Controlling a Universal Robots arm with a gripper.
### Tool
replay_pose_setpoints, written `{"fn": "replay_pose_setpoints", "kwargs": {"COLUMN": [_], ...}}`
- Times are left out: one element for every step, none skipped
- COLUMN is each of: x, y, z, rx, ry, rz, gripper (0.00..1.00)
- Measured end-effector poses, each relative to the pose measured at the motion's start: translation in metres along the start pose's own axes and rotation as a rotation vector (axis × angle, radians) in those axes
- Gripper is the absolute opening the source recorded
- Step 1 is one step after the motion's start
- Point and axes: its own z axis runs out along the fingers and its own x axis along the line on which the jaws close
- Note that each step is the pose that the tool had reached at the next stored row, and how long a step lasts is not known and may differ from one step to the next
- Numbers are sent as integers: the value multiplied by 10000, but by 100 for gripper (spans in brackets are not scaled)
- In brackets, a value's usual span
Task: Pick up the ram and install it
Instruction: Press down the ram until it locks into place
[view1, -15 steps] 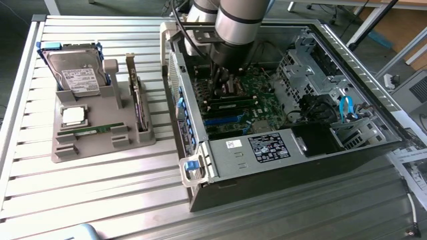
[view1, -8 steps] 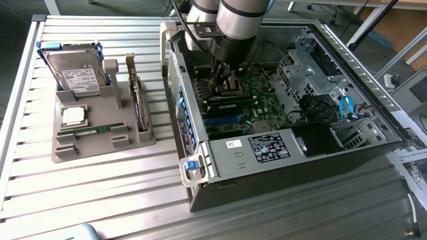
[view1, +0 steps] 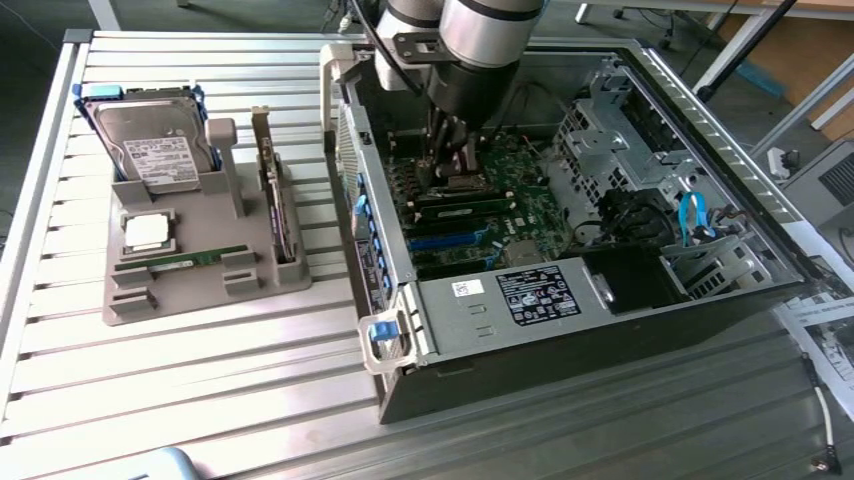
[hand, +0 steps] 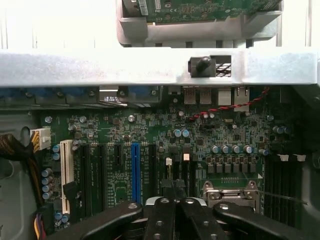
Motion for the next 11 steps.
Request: {"fn": "replay_pose_setpoints", "kwargs": {"x": [0,-1,-1,-1,-1,-1,-1,-2,-2,-2,-2], "y": [-28,-48,-73,-90,-108,-133,-145,-161,-181,-204,-233], "z": [0,0,0,1,1,1,1,2,2,3,3], "rx": [-2,-5,-12,-16,-20,-25,-28,-32,-36,-39,-46], "ry": [4,13,27,37,45,48,55,67,74,81,81], "rz": [0,0,0,0,1,1,1,1,1,0,1], "gripper": [11,11,11,11,11,11,11,11,11,11,11]}}
